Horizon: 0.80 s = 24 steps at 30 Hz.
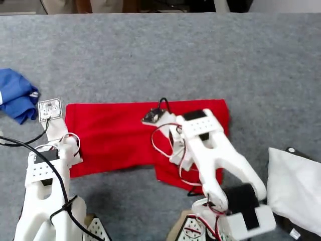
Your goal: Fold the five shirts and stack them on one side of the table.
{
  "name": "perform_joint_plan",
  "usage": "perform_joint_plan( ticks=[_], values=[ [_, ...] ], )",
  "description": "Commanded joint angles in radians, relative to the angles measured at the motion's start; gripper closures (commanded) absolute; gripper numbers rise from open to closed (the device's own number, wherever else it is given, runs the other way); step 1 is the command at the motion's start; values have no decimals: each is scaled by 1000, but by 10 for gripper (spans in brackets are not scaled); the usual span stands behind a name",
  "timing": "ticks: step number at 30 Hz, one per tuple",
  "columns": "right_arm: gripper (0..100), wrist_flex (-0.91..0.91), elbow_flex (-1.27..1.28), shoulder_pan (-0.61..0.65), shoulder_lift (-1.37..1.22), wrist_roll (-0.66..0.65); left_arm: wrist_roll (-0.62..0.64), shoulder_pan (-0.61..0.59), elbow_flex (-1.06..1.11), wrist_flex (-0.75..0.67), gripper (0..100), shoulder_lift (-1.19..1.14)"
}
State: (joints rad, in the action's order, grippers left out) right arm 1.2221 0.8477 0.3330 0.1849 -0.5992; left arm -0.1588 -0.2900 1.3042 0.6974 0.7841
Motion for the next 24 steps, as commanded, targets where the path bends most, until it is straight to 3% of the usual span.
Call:
perform_joint_plan(
  ticks=[1,5,10,16,24],
  values=[
    [994,-2,77,12,97,6,8,-2,-20,-17,981,-4],
    [994,2,151,12,183,-5,8,-2,-20,-17,981,-4],
    [994,86,151,13,237,-118,8,-2,-20,-17,981,-4],
    [994,121,12,-27,265,-138,8,-2,-20,-17,981,-4],
    [994,92,-229,-38,15,-137,8,0,-20,-17,981,-4]
  ],
)
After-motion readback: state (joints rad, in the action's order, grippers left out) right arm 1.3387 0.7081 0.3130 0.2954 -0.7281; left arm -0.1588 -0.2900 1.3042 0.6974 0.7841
